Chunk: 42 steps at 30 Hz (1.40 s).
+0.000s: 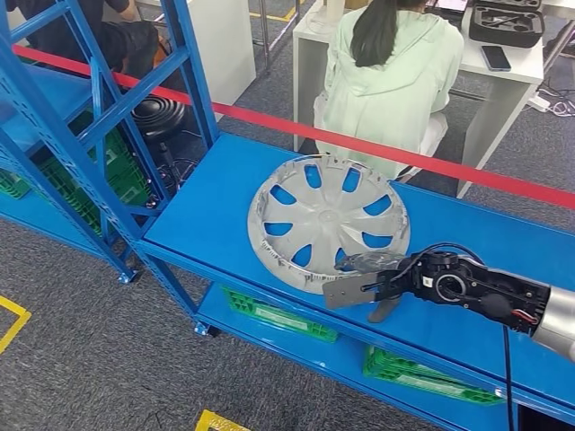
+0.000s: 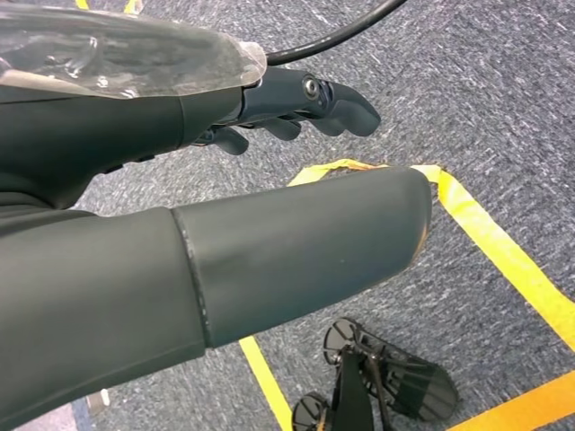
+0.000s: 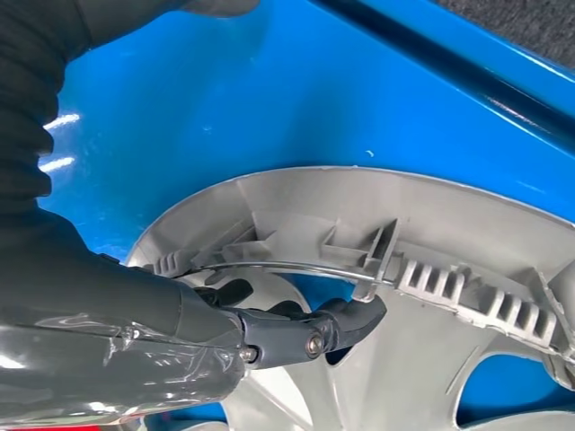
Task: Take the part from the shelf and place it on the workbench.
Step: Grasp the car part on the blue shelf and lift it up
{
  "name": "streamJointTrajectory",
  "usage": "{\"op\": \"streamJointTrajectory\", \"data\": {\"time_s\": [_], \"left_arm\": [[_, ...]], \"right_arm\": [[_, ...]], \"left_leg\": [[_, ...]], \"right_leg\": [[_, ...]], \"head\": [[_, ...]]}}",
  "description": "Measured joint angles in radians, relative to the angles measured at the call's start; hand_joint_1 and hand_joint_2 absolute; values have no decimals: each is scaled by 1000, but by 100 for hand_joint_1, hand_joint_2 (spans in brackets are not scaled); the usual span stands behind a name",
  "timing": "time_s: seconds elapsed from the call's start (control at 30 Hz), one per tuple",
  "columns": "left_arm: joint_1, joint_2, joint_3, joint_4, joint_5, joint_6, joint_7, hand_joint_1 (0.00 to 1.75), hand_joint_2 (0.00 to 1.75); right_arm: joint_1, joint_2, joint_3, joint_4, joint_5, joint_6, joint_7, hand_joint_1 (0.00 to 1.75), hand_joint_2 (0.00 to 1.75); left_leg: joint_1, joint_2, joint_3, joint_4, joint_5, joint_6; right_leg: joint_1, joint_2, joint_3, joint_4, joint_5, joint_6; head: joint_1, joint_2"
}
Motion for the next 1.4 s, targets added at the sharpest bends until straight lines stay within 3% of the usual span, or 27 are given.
{"op": "streamJointTrajectory", "data": {"time_s": [0.37,1.4], "left_arm": [[0,0,0,0,-11,-14,-6,0,0],[0,0,0,0,-17,-19,-7,0,0]], "right_arm": [[6,12,-18,51,223,-54,-52,0,175],[41,53,-63,102,233,-65,-71,0,175]], "left_leg": [[0,0,-1,0,0,0],[0,0,0,0,0,0]], "right_leg": [[0,0,0,0,0,0],[0,0,0,0,0,0]], "head": [[0,0],[0,0]]}}
